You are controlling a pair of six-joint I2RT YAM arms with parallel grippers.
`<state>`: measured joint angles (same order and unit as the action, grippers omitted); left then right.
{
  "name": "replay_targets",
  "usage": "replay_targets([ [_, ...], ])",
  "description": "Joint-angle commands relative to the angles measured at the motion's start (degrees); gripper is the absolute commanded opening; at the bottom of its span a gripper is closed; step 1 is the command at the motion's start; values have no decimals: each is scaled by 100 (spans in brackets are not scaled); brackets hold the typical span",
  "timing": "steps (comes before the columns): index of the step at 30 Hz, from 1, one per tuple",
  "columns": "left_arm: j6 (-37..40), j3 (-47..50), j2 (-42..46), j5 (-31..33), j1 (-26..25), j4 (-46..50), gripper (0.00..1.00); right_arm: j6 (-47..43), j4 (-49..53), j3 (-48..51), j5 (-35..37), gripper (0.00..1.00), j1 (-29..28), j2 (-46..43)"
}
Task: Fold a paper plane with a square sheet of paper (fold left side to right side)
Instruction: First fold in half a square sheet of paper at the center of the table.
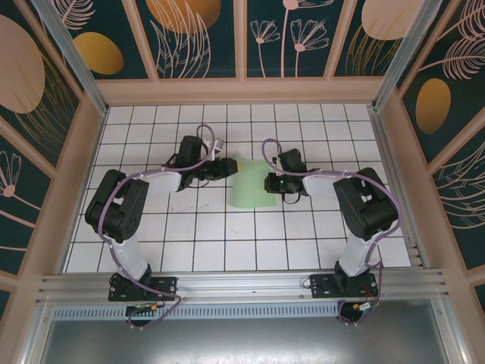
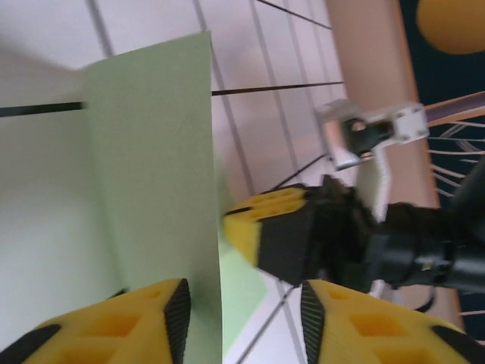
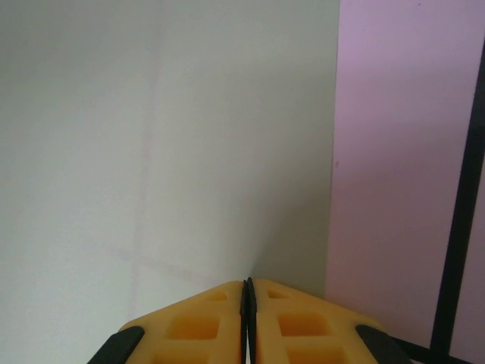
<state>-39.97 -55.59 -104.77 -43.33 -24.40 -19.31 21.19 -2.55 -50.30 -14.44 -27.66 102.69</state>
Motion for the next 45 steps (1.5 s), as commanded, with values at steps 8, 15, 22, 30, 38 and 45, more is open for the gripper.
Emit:
replay_targets([
  [8, -507, -838, -902, -365, -345, -591, 54, 320, -478, 479, -569, 16, -7, -115],
  [15, -578, -1032, -1155, -267, -375, -610, 36, 611, -1101, 908, -912, 25, 344, -1030],
  [22, -566, -1028, -1252, -138, -412, -567, 16, 1497, -2253, 1420, -2101, 42, 706, -1487],
  [30, -471, -1050, -1257, -29, -451, -401, 6, 2347, -3256, 1206, -2806, 45, 704, -857],
  [38, -438, -1050, -1238, 15, -460, -337, 4, 2484, -3287, 909, -2925, 44, 555, -414],
  [45, -433, -1049, -1221, 13, -469, -319, 3, 2418, -3096, 803, -2818, 36, 494, -242],
])
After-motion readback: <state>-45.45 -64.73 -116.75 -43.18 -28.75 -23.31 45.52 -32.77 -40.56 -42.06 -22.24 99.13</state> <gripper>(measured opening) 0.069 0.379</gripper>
